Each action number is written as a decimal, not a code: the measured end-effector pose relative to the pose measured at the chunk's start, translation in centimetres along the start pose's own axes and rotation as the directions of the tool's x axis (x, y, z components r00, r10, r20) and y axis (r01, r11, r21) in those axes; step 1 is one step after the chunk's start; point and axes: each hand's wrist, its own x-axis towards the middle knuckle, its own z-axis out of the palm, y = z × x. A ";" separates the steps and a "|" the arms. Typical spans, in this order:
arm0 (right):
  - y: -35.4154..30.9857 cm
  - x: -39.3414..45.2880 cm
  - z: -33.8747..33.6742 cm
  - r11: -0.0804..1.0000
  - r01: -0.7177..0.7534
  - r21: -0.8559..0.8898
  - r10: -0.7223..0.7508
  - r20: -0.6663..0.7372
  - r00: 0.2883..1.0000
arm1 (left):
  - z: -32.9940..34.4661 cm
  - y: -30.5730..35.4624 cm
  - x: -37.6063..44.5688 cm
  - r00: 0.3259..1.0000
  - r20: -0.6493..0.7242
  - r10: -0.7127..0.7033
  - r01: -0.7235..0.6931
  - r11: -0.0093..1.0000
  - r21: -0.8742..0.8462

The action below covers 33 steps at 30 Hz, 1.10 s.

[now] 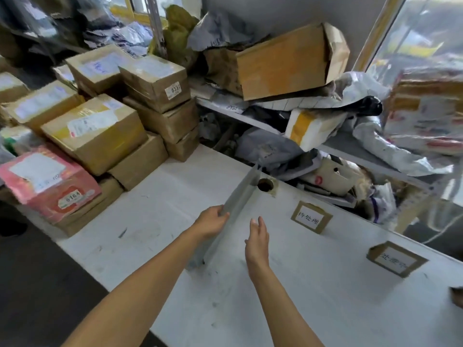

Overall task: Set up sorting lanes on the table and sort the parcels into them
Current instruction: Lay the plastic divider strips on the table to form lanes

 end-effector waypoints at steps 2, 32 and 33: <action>0.3 0.5 -0.1 1.000 -0.022 0.016 0.022 -0.023 0.999 | 0.2 0.2 0.4 1.000 -0.009 0.023 -0.023 0.998 0.062; -2.2 -2.2 0.5 0.966 0.110 0.232 -0.106 -0.028 0.994 | -2.1 3.9 -6.7 0.941 -0.173 0.290 -0.255 0.946 0.199; -3.1 -2.3 0.4 0.948 0.118 0.296 -0.120 -0.011 0.993 | -2.5 5.0 -7.4 0.933 -0.163 0.322 -0.295 0.941 0.166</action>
